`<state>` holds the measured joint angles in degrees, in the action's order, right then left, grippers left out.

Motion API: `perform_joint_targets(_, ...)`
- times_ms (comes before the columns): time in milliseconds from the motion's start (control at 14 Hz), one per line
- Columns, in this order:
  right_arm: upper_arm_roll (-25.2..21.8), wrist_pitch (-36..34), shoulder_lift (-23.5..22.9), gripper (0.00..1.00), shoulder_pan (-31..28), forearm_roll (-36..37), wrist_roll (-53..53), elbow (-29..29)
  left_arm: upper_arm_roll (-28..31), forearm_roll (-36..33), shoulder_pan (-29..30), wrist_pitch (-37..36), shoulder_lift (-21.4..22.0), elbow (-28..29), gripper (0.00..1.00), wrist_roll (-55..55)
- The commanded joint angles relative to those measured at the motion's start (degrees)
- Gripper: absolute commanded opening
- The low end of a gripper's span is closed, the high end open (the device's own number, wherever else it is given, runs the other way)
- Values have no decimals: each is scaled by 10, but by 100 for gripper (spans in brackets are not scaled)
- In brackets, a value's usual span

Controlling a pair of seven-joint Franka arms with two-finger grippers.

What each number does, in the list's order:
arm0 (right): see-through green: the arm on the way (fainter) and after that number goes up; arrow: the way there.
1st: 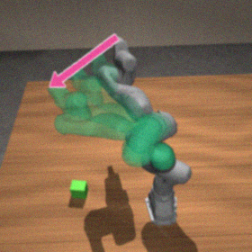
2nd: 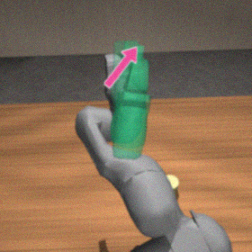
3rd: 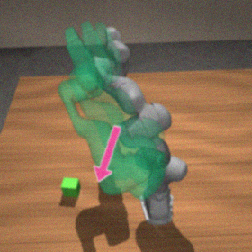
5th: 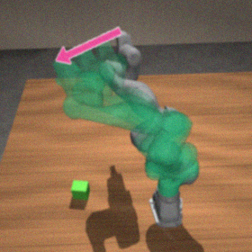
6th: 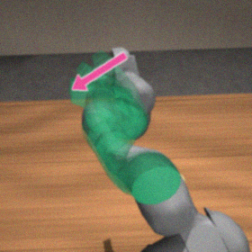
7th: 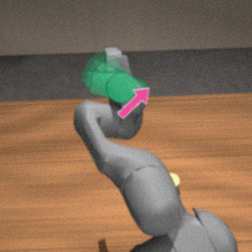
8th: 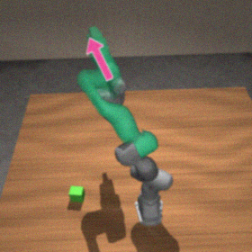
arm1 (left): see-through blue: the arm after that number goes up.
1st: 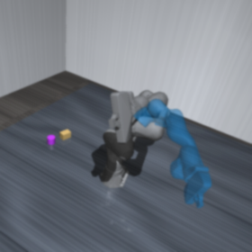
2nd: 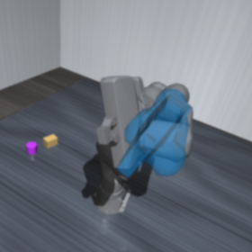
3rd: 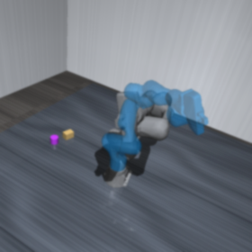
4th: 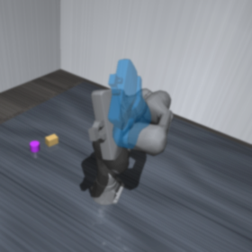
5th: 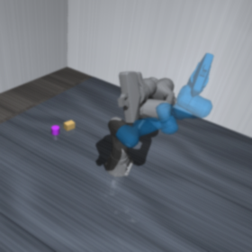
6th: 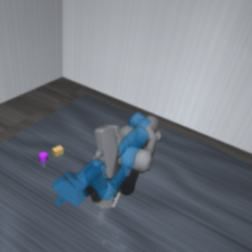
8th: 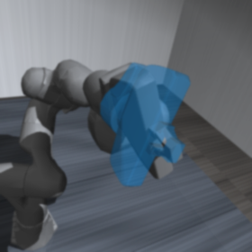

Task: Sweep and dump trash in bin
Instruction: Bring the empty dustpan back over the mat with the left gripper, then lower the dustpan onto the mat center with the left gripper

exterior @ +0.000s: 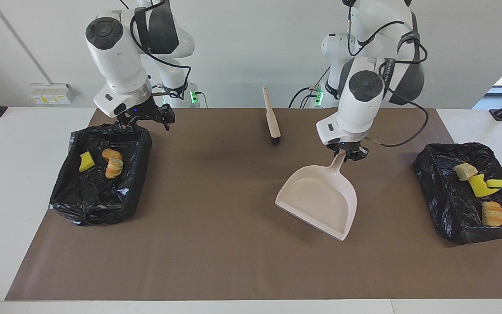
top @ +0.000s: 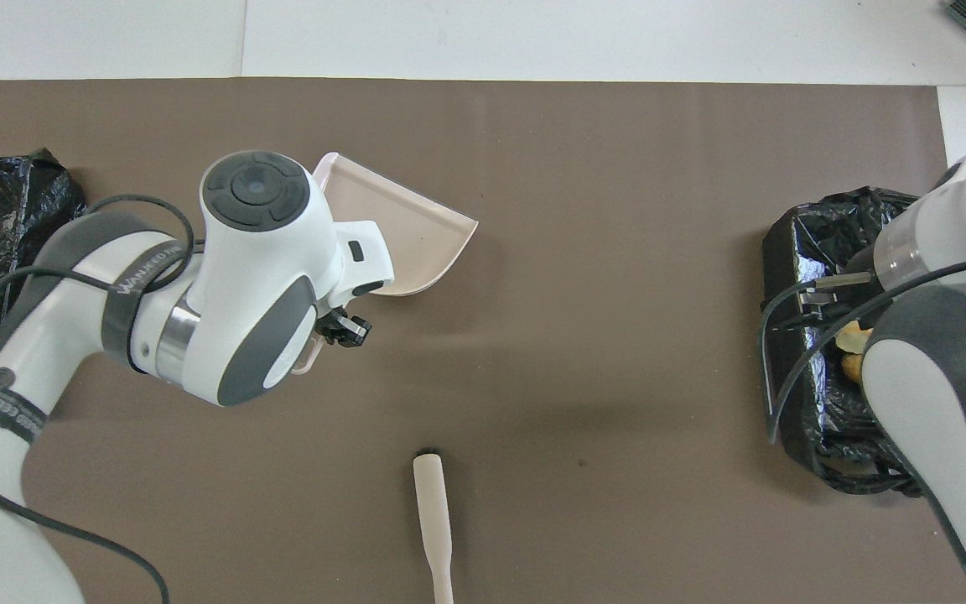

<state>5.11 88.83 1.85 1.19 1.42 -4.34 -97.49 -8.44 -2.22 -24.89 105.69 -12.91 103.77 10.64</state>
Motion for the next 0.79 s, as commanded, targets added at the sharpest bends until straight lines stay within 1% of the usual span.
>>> perform_joint_targets(0, 2, -10, 21, 100, -6, -2, 13, 0, 11, 14, -36, 59, 21, 57, 0, 64)
perform_joint_targets(215, 3, -25, 28, 100, -6, -7, 13, 4, 11, 32, -52, 79, 18, 79, 0, 85)
perform_joint_targets(358, 3, -24, 30, 100, -6, -5, 13, 26, 11, 47, -60, 114, 20, 100, 0, 91)
perform_joint_targets(501, 3, -25, 21, 100, -6, 1, 12, 48, 11, 49, -71, 129, 7, 101, 0, 103)
perform_joint_targets(716, 4, -24, 16, 100, -9, 3, 18, 51, 11, 53, -75, 135, 5, 101, 0, 112)
